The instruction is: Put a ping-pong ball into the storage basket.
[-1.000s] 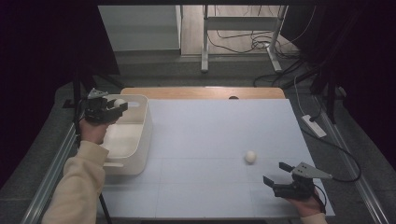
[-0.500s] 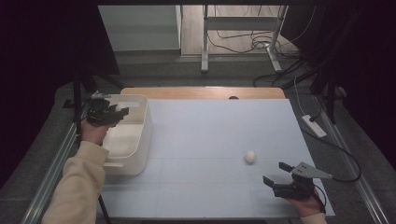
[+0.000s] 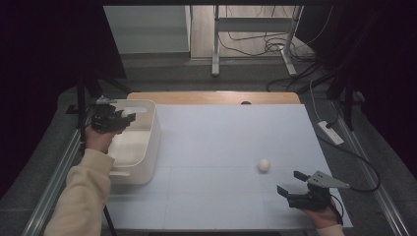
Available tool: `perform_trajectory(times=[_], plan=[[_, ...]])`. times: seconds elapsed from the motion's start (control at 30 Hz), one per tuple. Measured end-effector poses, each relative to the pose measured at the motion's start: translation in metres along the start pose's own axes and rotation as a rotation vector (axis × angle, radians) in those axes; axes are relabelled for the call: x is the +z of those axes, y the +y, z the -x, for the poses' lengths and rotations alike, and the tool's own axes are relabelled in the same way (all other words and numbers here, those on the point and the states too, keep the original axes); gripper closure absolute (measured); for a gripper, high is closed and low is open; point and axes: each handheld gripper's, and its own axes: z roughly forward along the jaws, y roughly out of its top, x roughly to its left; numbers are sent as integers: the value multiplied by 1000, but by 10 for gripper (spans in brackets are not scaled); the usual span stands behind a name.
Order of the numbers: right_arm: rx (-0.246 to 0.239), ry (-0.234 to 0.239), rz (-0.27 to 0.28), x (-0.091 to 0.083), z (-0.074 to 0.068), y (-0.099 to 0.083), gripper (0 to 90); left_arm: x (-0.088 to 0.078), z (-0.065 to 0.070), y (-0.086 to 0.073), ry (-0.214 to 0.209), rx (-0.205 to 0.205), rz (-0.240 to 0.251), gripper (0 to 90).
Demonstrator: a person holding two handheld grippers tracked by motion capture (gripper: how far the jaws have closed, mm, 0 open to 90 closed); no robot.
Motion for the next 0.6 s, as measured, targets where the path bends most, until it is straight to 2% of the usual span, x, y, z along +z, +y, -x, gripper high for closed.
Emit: perform_trajectory(times=[0.1, 0.13, 0.17, 0.2, 0.27, 0.33, 0.6], plan=[[-1, -1, 1, 0, 0, 0, 104, -1, 0, 0, 4, 7, 10, 488], [0, -1, 1, 0, 0, 0, 105, -1, 1, 0, 12, 11, 19, 459], [0, -1, 1, 0, 0, 0, 105, -1, 1, 0, 12, 11, 19, 386], [-4, -3, 5, 0, 0, 0, 104, -2, 2, 1, 23, 12, 25, 386], [-2, -5, 8, -1, 0, 0, 105, -5, 4, 2, 17, 5, 50, 252], [-2, -6, 7, -1, 0, 0, 105, -6, 5, 3, 12, 5, 59, 231], [-3, -6, 7, -1, 0, 0, 105, -21, 21, 6, -89, 25, 141, 179]])
